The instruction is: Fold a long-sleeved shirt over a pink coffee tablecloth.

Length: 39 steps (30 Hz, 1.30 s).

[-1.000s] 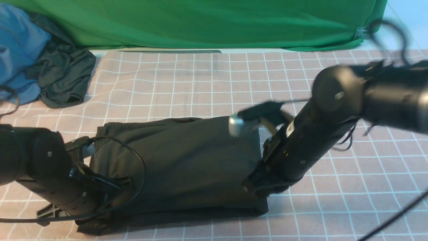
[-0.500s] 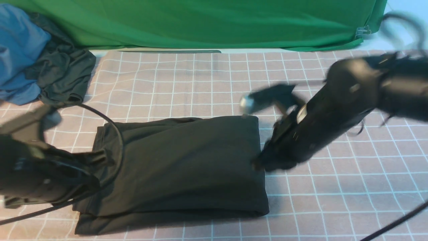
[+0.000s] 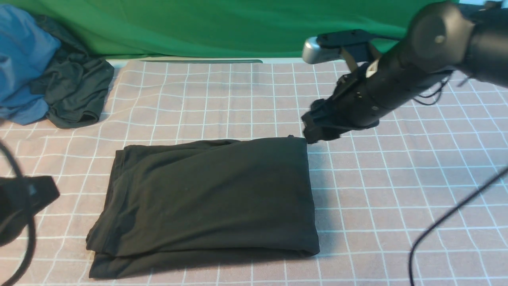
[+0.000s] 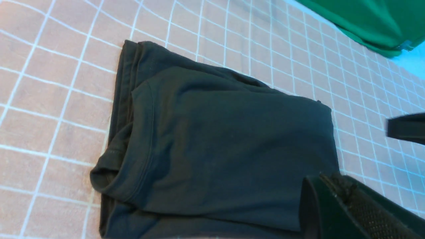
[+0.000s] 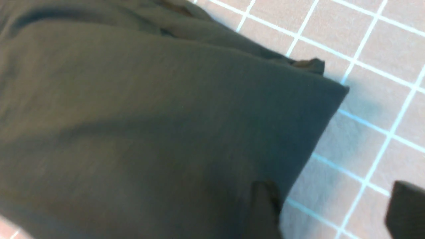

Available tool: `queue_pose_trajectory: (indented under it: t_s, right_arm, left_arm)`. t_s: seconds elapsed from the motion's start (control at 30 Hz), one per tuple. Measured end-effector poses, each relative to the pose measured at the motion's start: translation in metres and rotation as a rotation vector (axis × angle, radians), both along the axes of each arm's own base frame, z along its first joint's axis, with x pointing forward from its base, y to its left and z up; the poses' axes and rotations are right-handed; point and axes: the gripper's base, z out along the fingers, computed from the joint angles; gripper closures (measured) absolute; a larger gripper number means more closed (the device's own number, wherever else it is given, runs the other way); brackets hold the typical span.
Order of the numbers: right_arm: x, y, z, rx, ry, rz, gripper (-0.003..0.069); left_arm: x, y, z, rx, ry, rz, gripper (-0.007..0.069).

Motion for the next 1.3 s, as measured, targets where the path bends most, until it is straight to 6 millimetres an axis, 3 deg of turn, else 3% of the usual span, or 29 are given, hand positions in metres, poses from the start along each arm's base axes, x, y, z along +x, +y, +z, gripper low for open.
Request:
queue_pose_trajectory:
  t_s: [0.13, 0.23, 0.27, 0.37, 0.43, 0.57, 0.67, 0.73, 0.9, 1.03, 1.17, 1.3]
  right_arm:
    - [0.015, 0.007, -0.029, -0.016, 0.059, -0.021, 0.0037]
    - [0.022, 0.01, -0.058, -0.035, 0.122, -0.046, 0.0029]
    - [0.022, 0.01, -0.059, -0.037, 0.126, -0.047, 0.0029]
    - [0.024, 0.012, -0.077, -0.051, 0.166, -0.052, 0.0064]
    - [0.024, 0.013, -0.081, -0.052, 0.173, -0.052, 0.0127]
    - [0.024, 0.016, -0.081, -0.053, 0.162, -0.034, 0.0339]
    - [0.023, 0.017, -0.081, -0.055, 0.152, -0.019, 0.0538]
    - [0.024, 0.017, -0.081, -0.057, 0.146, -0.01, 0.0602]
    - [0.024, 0.016, -0.08, -0.073, 0.126, 0.031, 0.0622]
    - [0.027, 0.004, -0.072, -0.076, 0.122, 0.022, 0.0622]
    - [0.038, -0.034, -0.053, -0.095, 0.106, -0.039, 0.0622]
    - [0.042, -0.06, -0.047, -0.113, 0.122, -0.081, 0.0622]
  left_arm:
    - [-0.008, 0.001, -0.003, 0.008, 0.038, -0.008, 0.0597]
    - [-0.01, 0.001, -0.006, 0.015, 0.074, -0.012, 0.0597]
    - [-0.01, 0.001, -0.007, 0.015, 0.077, -0.013, 0.0597]
    - [-0.009, 0.001, -0.015, 0.02, 0.103, -0.014, 0.0597]
    - [-0.009, 0.001, -0.022, 0.023, 0.125, -0.014, 0.0597]
    - [-0.008, 0.0, -0.025, 0.025, 0.136, -0.013, 0.0597]
    - [-0.007, 0.0, -0.024, 0.022, 0.119, -0.011, 0.0597]
    - [-0.007, 0.0, -0.024, 0.013, 0.109, -0.012, 0.0597]
    - [-0.007, -0.001, -0.023, 0.002, 0.106, -0.014, 0.0597]
    - [-0.007, -0.001, -0.023, 0.0, 0.105, -0.014, 0.0597]
    - [-0.005, -0.001, -0.022, -0.004, 0.084, -0.011, 0.0597]
    - [-0.005, -0.001, -0.02, -0.006, 0.068, -0.009, 0.0597]
